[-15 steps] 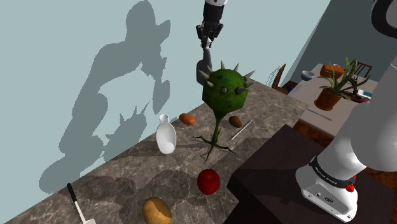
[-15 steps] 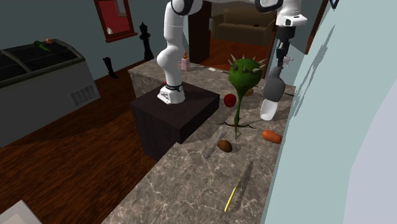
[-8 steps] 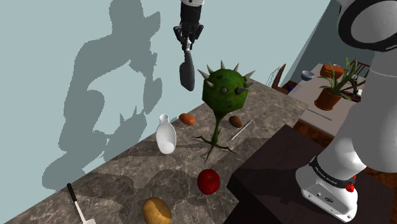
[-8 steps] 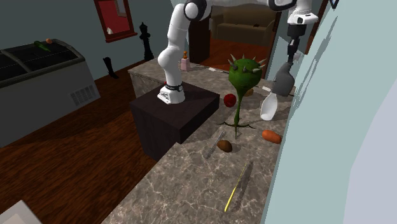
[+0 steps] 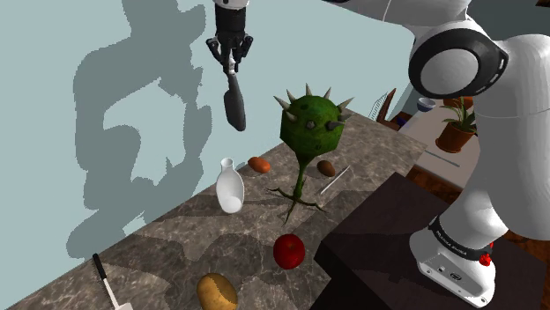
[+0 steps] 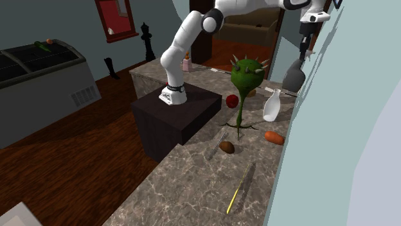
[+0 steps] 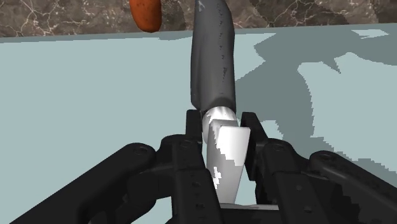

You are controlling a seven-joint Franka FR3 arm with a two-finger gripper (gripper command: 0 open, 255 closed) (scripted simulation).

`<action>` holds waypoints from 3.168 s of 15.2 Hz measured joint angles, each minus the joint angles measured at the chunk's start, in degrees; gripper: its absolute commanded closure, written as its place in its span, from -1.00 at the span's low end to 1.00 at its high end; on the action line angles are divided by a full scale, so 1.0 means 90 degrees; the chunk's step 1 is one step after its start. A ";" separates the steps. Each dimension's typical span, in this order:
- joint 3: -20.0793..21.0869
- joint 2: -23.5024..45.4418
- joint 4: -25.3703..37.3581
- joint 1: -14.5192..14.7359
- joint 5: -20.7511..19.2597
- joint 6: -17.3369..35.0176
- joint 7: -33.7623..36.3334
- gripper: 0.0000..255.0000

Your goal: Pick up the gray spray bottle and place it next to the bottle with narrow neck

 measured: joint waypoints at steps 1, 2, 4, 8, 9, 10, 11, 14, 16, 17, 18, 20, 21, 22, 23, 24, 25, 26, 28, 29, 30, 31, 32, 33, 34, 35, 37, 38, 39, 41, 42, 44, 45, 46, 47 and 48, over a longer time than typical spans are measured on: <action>0.0004 0.0029 -0.0023 0.0018 -0.0002 0.0054 0.0025 1.00; 0.0005 -0.0007 -0.0165 0.0030 -0.0007 0.0158 0.0042 1.00; 0.0005 -0.0056 -0.0405 0.0040 -0.0012 0.0351 0.0059 1.00; 0.0006 -0.0229 -0.1034 0.0057 -0.0023 0.0803 0.0088 1.00; 0.0006 -0.0254 -0.1156 0.0060 -0.0026 0.0901 0.0095 1.00; 0.0006 -0.0271 -0.1253 0.0061 -0.0028 0.0982 0.0098 1.00; 0.0005 -0.0300 -0.1386 0.0061 -0.0030 0.1086 0.0100 1.00; 0.0005 -0.0319 -0.1677 0.0057 -0.0031 0.1357 0.0105 1.00; 0.0004 -0.0333 -0.1875 0.0058 -0.0034 0.1542 0.0114 1.00; 0.0003 -0.0360 -0.2002 0.0057 -0.0036 0.1641 0.0116 1.00; 0.0004 -0.0350 -0.2079 0.0059 -0.0037 0.1730 0.0123 1.00; 0.0006 -0.0361 -0.2260 0.0070 -0.0043 0.1897 0.0142 1.00; 0.0006 -0.0399 -0.2415 0.0077 -0.0048 0.2013 0.0153 1.00; 0.0006 -0.0369 -0.2455 0.0075 -0.0047 0.2085 0.0155 1.00; 0.0006 -0.0349 -0.2523 0.0073 -0.0047 0.2172 0.0156 1.00; 0.0006 -0.0347 -0.2600 0.0073 -0.0048 0.2250 0.0160 1.00; 0.0007 -0.0312 -0.2617 0.0078 -0.0049 0.2303 0.0170 1.00; 0.0007 -0.0298 -0.2681 0.0079 -0.0050 0.2381 0.0175 1.00; 0.0007 -0.0297 -0.2850 0.0082 -0.0054 0.2549 0.0186 1.00; 0.0007 -0.0271 -0.2894 0.0076 -0.0053 0.2620 0.0183 1.00; 0.0005 -0.0281 -0.2996 0.0075 -0.0055 0.2712 0.0184 1.00; 0.0006 -0.0246 -0.3022 0.0076 -0.0055 0.2774 0.0189 1.00; 0.0006 -0.0230 -0.3074 0.0074 -0.0055 0.2842 0.0190 1.00; 0.0006 -0.0193 -0.3122 0.0074 -0.0056 0.2928 0.0195 1.00; 0.0007 -0.0168 -0.3162 0.0078 -0.0058 0.2991 0.0204 1.00; 0.0008 -0.0145 -0.3213 0.0083 -0.0060 0.3064 0.0213 1.00; 0.0007 -0.0074 -0.3267 0.0077 -0.0059 0.3189 0.0215 1.00; 0.0008 -0.0042 -0.3301 0.0076 -0.0058 0.3256 0.0217 1.00; 0.0007 -0.0020 -0.3337 0.0072 -0.0058 0.3313 0.0216 1.00; 0.0008 0.0037 -0.3432 0.0079 -0.0061 0.3465 0.0232 1.00; 0.0008 0.0056 -0.3481 0.0077 -0.0062 0.3532 0.0232 1.00; 0.0008 0.0150 -0.3508 0.0070 -0.0060 0.3655 0.0233 1.00; 0.0008 0.0177 -0.3547 0.0068 -0.0061 0.3720 0.0234 1.00; 0.0008 0.0214 -0.3572 0.0071 -0.0062 0.3782 0.0241 1.00; 0.0008 0.0267 -0.3591 0.0065 -0.0061 0.3855 0.0239 1.00; 0.0009 0.0287 -0.3640 0.0078 -0.0065 0.3921 0.0258 1.00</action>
